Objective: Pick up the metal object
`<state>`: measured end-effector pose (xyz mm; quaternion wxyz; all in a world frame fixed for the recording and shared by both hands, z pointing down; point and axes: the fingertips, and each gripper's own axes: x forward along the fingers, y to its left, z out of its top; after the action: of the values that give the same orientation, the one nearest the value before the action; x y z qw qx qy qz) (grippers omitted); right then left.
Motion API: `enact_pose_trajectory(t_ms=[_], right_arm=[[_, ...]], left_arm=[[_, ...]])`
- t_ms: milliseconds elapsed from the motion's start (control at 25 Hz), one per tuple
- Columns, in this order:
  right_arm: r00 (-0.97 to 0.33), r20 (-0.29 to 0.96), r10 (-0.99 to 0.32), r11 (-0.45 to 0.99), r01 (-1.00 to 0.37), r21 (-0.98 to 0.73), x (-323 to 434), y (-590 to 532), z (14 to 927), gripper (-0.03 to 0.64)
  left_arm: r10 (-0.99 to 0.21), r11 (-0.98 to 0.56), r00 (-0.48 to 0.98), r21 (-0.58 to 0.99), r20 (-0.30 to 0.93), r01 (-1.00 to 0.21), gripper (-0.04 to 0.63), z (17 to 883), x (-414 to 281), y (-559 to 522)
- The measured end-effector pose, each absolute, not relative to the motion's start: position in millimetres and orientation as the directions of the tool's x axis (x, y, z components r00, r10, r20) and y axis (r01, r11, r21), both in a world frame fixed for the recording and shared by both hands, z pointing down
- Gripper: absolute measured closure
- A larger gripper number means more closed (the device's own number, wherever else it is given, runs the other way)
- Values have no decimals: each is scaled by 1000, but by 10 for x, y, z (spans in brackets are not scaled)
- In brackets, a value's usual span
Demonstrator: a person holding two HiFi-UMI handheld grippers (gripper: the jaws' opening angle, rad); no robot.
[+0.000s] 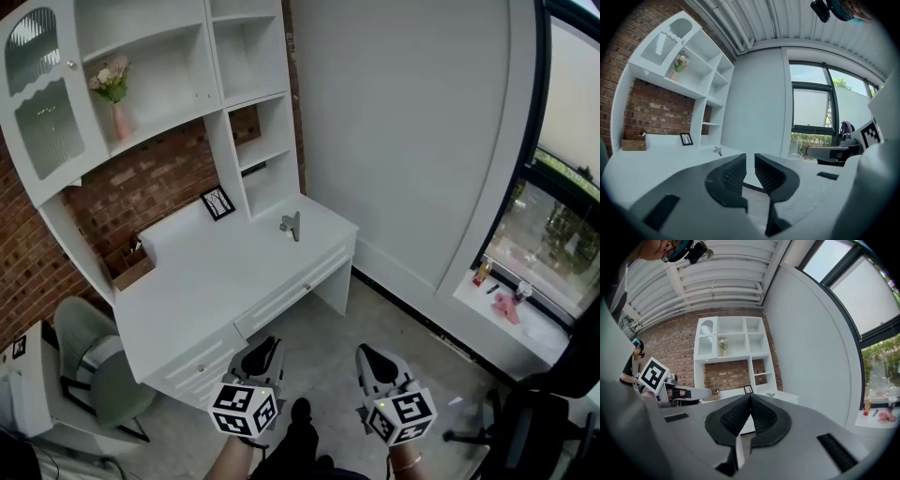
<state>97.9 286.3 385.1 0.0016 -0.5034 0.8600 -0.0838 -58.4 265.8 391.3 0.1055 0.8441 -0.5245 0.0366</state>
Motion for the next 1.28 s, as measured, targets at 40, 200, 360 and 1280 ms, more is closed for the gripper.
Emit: enact_pose_trajectory(t_ms=[40,200,360,1280], right_arm=[[-491,81,-867,476,-866,-152,973,2808,3853,612],[-490,83,-868,474,-866,-162,956,2544,3875,612],[-486,74,-871,468,-866,-176,972,2157,3925,612],[-452,145,-880,416,-882,-222,594,-607,4086,612]], left_arm=[[-877,-428,447,139,174,-893,555,3907,-594,2599],[-877,-427,447,144,176,-893,517,3934,-629,2279],[-873,-424,453,177,179,-888,479,4046,-663,1832],[-863,-363,441,303,247,-881,399,4424,-1225,-1027]])
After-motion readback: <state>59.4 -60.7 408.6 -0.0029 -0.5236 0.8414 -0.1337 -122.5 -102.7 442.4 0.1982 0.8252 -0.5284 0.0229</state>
